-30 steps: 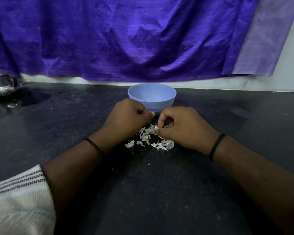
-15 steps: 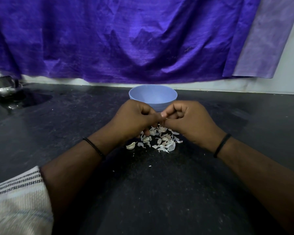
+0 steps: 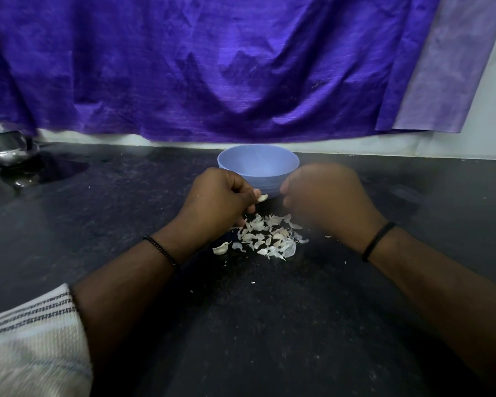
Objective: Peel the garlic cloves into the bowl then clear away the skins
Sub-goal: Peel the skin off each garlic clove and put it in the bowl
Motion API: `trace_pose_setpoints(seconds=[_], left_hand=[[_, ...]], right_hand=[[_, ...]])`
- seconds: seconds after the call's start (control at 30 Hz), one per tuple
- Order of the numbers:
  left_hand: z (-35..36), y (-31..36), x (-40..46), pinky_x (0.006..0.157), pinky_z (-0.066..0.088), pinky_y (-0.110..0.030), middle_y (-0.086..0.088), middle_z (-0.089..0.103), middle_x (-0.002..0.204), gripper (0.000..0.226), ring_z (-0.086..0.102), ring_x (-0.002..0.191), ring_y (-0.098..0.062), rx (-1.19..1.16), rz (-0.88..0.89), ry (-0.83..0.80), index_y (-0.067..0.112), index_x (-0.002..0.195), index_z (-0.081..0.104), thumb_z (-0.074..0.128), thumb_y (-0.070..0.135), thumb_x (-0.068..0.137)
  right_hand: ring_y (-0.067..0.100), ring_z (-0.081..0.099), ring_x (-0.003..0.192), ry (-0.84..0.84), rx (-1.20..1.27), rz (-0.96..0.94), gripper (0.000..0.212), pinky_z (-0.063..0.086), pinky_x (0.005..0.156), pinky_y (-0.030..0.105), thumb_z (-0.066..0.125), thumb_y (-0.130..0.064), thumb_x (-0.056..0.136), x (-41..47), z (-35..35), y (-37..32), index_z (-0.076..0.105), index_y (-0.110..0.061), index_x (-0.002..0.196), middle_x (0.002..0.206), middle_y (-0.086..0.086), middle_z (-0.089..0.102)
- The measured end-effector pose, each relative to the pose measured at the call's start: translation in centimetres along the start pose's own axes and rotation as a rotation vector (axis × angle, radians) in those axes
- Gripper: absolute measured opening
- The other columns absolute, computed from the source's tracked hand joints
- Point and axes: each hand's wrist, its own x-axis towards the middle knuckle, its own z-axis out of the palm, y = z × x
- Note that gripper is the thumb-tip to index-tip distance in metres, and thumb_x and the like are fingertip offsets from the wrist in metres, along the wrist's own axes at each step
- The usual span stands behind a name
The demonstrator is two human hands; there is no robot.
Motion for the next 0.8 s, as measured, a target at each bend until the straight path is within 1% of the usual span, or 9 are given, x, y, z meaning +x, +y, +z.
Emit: trace_pose_setpoints(seconds=[0.1,0.2,0.27,0.37,0.43,0.57,0.7,0.73,0.8], left_hand=[[0.0,0.0,0.0,0.04,0.041,-0.017,0.004,0.066,0.054,0.022,0.057,0.041,-0.007,-0.008,-0.005,0.011,0.011,0.072,0.071,0.07,0.02,0.092],[0.0,0.1,-0.1,0.04,0.04,-0.017,0.007,0.064,0.048,0.023,0.054,0.038,-0.005,-0.008,-0.004,0.016,0.012,0.071,0.071,0.07,0.022,0.092],[0.0,0.1,0.0,0.042,0.041,-0.019,0.006,0.064,0.049,0.023,0.055,0.038,-0.006,-0.019,0.002,0.025,0.012,0.071,0.072,0.071,0.023,0.091],[0.0,0.2,-0.1,0.042,0.04,-0.019,0.003,0.066,0.052,0.021,0.055,0.039,-0.009,-0.046,0.018,0.037,0.011,0.07,0.073,0.074,0.022,0.088],[0.0,0.3,-0.2,0.041,0.04,-0.018,0.0,0.067,0.053,0.02,0.055,0.04,-0.009,-0.057,0.025,0.034,0.01,0.069,0.073,0.077,0.023,0.085],[0.2,0.3,-0.3,0.04,0.041,-0.021,-0.006,0.07,0.062,0.018,0.058,0.045,-0.012,-0.103,0.009,0.0,0.008,0.073,0.073,0.078,0.021,0.084],[0.3,0.5,-0.4,0.042,0.044,-0.024,-0.005,0.072,0.068,0.014,0.06,0.048,-0.01,-0.11,0.023,-0.055,0.007,0.08,0.073,0.071,0.016,0.09],[0.3,0.5,-0.4,0.043,0.046,-0.025,-0.005,0.073,0.068,0.013,0.061,0.049,-0.012,-0.094,0.035,-0.056,0.008,0.08,0.073,0.07,0.015,0.09],[0.3,0.4,-0.4,0.046,0.049,-0.028,-0.007,0.072,0.068,0.013,0.063,0.052,-0.024,-0.057,0.055,-0.047,0.011,0.079,0.074,0.07,0.015,0.09]], right_hand=[[0.007,0.068,0.06,-0.035,-0.025,-0.004,0.013,0.046,0.053,0.018,0.067,-0.018,0.091,0.0,0.0,0.2,0.075,-0.019,0.079,0.069,-0.007,0.074],[0.007,0.067,0.06,-0.024,-0.01,-0.025,0.014,0.051,0.054,0.022,0.084,-0.026,0.078,-0.2,0.0,0.2,0.075,-0.017,0.072,0.066,-0.006,0.073],[0.013,0.07,0.063,-0.013,0.016,-0.033,0.019,0.055,0.061,0.027,0.089,-0.03,0.07,-0.4,0.2,0.2,0.075,-0.017,0.071,0.066,-0.004,0.073],[0.01,0.073,0.07,-0.039,0.063,-0.011,0.02,0.059,0.07,0.027,0.088,-0.026,0.072,-0.6,0.7,0.3,0.076,-0.021,0.087,0.072,-0.003,0.075],[0.005,0.072,0.071,-0.052,0.055,0.012,0.02,0.057,0.068,0.022,0.085,-0.024,0.077,-0.6,1.0,0.5,0.077,-0.02,0.094,0.075,-0.004,0.075],[0.007,0.07,0.062,-0.05,0.094,0.049,0.002,0.048,0.056,0.018,0.077,-0.017,0.085,-0.5,1.3,0.6,0.076,-0.017,0.083,0.071,-0.003,0.075],[0.011,0.071,0.064,0.01,0.12,0.08,0.005,0.055,0.061,0.027,0.078,-0.014,0.084,-0.4,1.4,0.6,0.076,-0.017,0.08,0.069,0.0,0.074],[0.012,0.071,0.064,0.028,0.13,0.085,0.005,0.056,0.063,0.028,0.079,-0.015,0.083,-0.4,1.4,0.6,0.076,-0.018,0.08,0.068,0.0,0.074],[0.011,0.072,0.065,0.059,0.132,0.073,0.006,0.059,0.064,0.029,0.08,-0.015,0.081,-0.5,1.5,0.6,0.076,-0.019,0.08,0.068,-0.002,0.074]])
